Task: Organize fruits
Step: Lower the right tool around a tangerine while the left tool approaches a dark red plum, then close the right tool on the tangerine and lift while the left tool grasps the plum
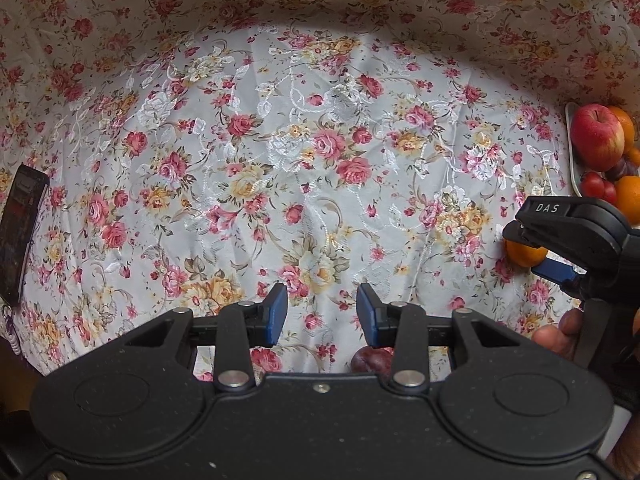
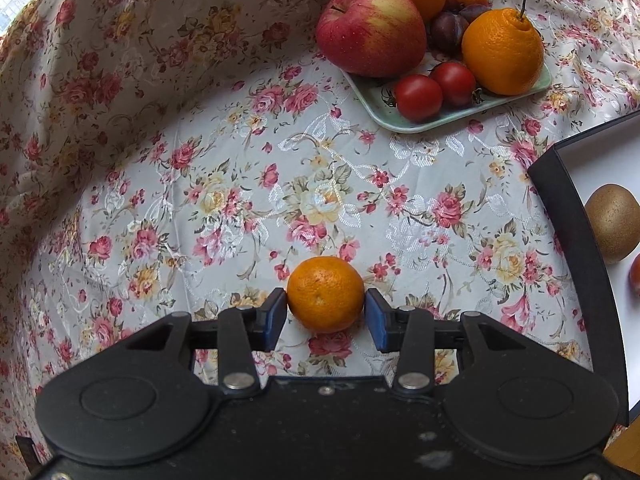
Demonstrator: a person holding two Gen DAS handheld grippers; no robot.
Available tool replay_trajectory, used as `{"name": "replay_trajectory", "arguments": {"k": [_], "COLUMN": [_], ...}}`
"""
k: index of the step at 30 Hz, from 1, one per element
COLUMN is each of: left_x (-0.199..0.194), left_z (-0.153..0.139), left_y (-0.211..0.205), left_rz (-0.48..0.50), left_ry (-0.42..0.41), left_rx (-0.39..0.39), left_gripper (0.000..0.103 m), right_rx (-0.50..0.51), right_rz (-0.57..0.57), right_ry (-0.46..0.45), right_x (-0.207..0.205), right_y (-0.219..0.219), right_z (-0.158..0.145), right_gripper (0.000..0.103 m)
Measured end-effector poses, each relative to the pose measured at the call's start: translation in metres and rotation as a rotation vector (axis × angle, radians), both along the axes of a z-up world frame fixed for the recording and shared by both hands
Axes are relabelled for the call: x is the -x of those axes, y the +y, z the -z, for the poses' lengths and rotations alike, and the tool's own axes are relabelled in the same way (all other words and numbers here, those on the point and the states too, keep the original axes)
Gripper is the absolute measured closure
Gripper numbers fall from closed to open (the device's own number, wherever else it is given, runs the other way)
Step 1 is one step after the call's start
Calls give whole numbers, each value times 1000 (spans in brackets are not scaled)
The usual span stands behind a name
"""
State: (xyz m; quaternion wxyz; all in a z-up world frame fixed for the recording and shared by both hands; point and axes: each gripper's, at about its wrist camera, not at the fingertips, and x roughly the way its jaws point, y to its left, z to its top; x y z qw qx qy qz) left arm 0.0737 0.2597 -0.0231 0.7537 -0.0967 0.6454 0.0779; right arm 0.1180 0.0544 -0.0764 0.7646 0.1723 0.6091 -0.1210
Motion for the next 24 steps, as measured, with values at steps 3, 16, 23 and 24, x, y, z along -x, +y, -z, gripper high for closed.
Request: {"name": "replay_trajectory", "arguments": {"k": [3, 16, 23, 24], "left_x": [1, 3, 14, 15], "left_z": [1, 12, 25, 26], "left_y": [0, -7, -32, -36], "left_rz": [6, 44, 103, 109], "left_ry": [1, 60, 93, 92], "left_rx": [-1, 63, 60, 55], "left_gripper": [55, 55, 55, 55], "right_rx": [22, -5, -34, -32], "right_rz": [11, -60, -63, -63], "right_ry": [6, -19, -36, -40], "right_x": [0, 6, 11, 11], "right_y": [1, -1, -12, -13], "right_z": [7, -17, -37, -39], "right_gripper": [58, 60, 60, 60]}}
